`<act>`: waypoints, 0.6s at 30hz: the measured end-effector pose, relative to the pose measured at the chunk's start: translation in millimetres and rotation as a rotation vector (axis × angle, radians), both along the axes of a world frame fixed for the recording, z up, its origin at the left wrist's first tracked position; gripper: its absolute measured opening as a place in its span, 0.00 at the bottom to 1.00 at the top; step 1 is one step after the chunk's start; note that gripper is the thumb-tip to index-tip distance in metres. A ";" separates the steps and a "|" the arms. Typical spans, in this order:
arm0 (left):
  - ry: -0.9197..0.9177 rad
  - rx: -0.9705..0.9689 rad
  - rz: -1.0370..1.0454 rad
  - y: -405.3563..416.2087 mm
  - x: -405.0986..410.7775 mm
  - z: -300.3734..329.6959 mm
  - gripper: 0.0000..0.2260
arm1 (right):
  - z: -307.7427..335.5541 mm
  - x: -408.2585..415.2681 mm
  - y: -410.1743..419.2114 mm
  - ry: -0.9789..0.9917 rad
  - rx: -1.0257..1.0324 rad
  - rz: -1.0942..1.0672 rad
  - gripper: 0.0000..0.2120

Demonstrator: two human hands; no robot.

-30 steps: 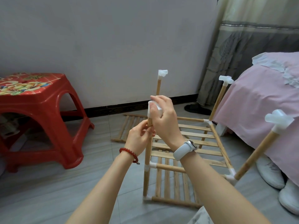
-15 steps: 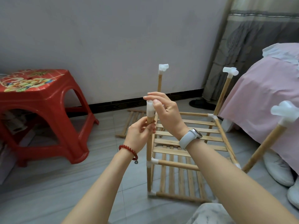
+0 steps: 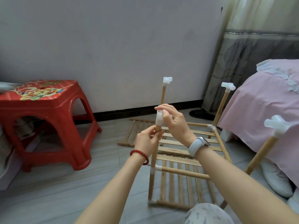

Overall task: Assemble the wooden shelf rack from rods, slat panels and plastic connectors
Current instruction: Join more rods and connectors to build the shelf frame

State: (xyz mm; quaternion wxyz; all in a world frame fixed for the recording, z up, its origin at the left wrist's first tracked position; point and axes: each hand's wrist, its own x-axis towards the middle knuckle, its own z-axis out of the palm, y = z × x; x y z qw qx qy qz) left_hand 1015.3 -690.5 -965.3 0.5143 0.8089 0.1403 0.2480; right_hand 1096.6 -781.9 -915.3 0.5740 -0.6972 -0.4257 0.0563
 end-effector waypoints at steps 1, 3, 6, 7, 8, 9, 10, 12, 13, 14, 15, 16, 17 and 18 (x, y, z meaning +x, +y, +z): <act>0.016 -0.016 -0.018 0.3 -0.9 2.8 0.04 | 0.5 0.0 -3.4 0.001 -0.050 0.008 0.13; 0.067 -0.007 -0.056 4.6 -2.4 9.8 0.04 | 0.1 -0.9 -8.7 0.005 -0.134 0.021 0.19; 0.203 0.082 -0.134 15.4 -6.7 22.3 0.09 | 0.5 -9.9 -11.2 -0.049 -0.173 -0.074 0.28; 0.238 0.100 -0.158 19.5 -8.4 25.8 0.13 | 1.7 -12.8 -11.0 -0.156 -0.145 -0.153 0.27; 0.260 0.128 -0.158 25.4 -10.5 29.5 0.16 | 4.8 -15.2 -9.5 -0.299 -0.101 -0.233 0.25; 0.276 0.164 -0.134 33.5 -14.3 33.0 0.18 | 10.2 -19.2 -5.6 -0.451 -0.050 -0.299 0.24; 0.283 0.199 -0.094 42.2 -18.0 35.9 0.19 | 15.5 -21.8 0.0 -0.580 0.002 -0.352 0.21; 0.274 0.257 0.016 63.4 -26.9 39.1 0.18 | 25.3 -30.1 17.0 -0.743 0.085 -0.379 0.16; 0.266 0.283 0.068 72.9 -31.4 40.1 0.18 | 28.4 -36.8 26.2 -0.781 0.107 -0.364 0.14; 0.268 0.300 0.120 84.9 -37.0 38.2 0.17 | 28.1 -44.2 39.5 -0.783 0.119 -0.331 0.14; 0.276 0.309 0.167 96.6 -42.1 33.9 0.17 | 24.4 -51.4 53.0 -0.757 0.123 -0.292 0.14; 0.292 0.309 0.212 108.1 -47.6 27.1 0.17 | 16.8 -58.2 67.2 -0.712 0.108 -0.259 0.15; 0.308 0.303 0.255 119.7 -52.8 18.4 0.17 | 5.9 -64.4 80.6 -0.639 0.067 -0.228 0.15; 0.330 0.289 0.293 132.0 -57.9 6.0 0.16 | -9.1 -69.1 95.0 -0.545 0.000 -0.200 0.15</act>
